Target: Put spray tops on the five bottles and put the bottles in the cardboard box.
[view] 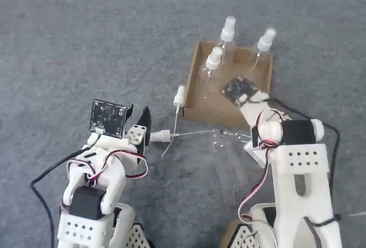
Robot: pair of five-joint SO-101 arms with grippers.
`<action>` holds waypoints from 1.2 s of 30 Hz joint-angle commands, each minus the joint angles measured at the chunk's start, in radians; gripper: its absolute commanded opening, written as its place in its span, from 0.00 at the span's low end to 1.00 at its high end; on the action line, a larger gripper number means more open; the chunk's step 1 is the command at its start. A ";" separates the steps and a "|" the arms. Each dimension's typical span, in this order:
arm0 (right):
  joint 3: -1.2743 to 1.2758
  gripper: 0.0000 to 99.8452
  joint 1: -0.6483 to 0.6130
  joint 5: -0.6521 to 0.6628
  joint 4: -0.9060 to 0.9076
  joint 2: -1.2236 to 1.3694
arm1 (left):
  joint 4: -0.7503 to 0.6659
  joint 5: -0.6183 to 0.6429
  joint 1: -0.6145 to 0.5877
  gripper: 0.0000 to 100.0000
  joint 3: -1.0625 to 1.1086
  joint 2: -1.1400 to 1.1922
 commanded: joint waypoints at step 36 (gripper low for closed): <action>0.302 0.28 0.127 0.278 -0.507 0.251 | -0.023 -0.005 -0.005 0.10 -0.007 -0.018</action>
